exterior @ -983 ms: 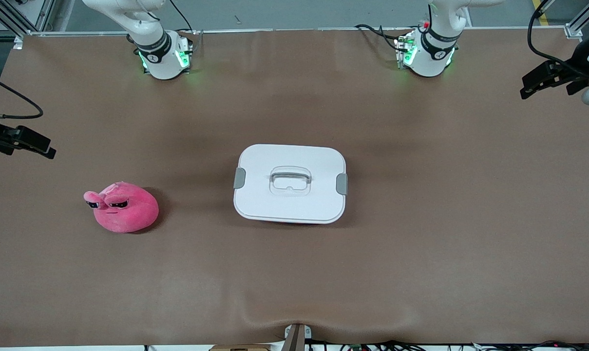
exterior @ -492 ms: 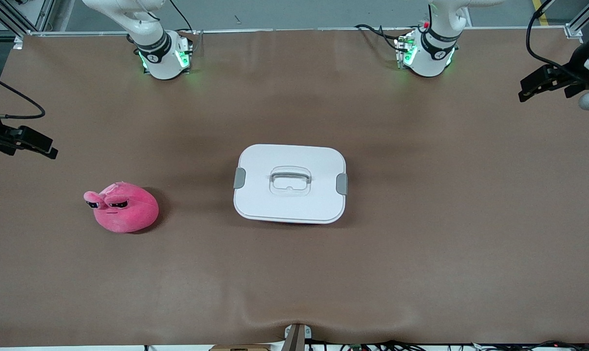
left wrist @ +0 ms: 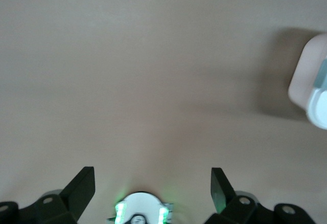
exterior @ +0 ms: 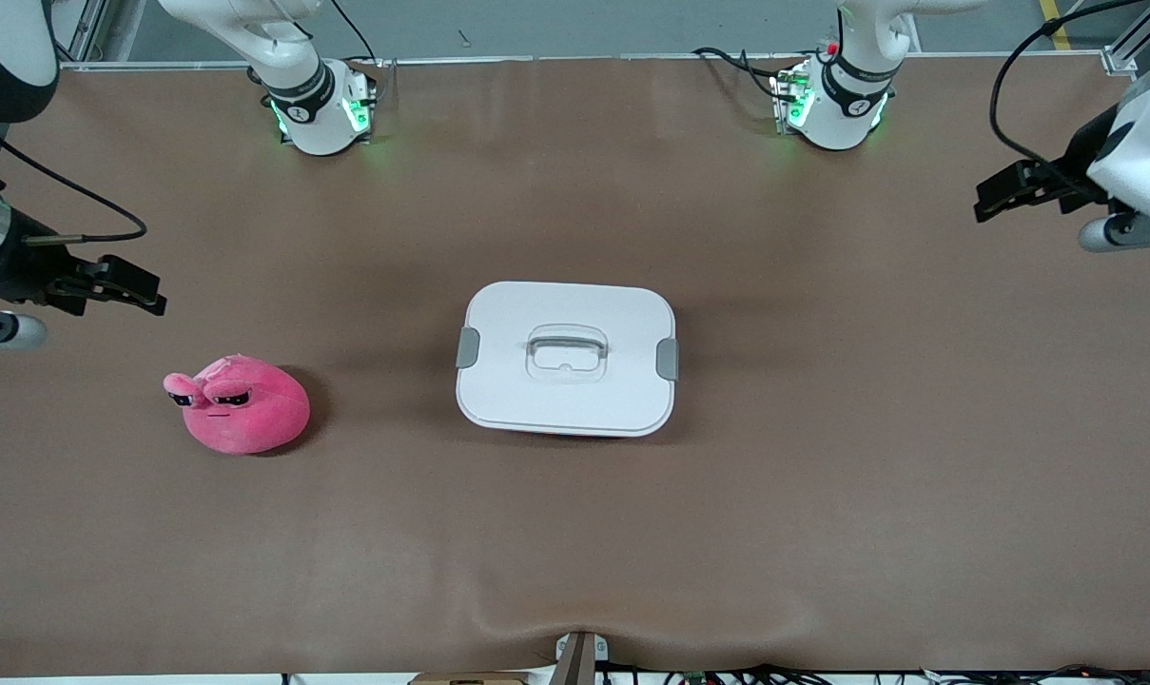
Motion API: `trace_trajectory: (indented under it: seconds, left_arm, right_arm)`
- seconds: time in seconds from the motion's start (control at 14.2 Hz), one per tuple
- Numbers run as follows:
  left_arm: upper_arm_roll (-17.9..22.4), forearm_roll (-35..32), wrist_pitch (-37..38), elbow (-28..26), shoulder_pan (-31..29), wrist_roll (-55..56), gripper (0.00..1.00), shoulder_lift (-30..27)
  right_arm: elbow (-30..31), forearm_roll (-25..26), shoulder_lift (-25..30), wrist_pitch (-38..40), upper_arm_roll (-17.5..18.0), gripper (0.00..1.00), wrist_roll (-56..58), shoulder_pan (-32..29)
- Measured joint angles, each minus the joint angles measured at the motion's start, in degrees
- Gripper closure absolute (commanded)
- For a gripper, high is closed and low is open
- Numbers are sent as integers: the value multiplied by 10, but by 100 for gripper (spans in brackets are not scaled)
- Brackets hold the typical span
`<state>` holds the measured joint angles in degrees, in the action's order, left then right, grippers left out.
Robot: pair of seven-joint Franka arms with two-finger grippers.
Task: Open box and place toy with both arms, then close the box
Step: 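Reach the left gripper toward the lid handle while the right gripper reaches the plush, then grasp the lid handle with the left gripper while the right gripper grasps the plush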
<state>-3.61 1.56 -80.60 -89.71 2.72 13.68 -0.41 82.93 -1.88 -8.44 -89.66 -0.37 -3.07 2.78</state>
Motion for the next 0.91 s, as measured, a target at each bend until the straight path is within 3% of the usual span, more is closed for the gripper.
trace_trajectory:
  seconds: [0.63,0.91]
  left_arm:
    - [-125,13,-92,39,11,289,0,104]
    - [-135,13,-155,43,63,445,0,152]
  right_arm:
    - [1,0,-43,-17,-3,0,2,1]
    - [1,1,-67,-29,-6,0,3,0]
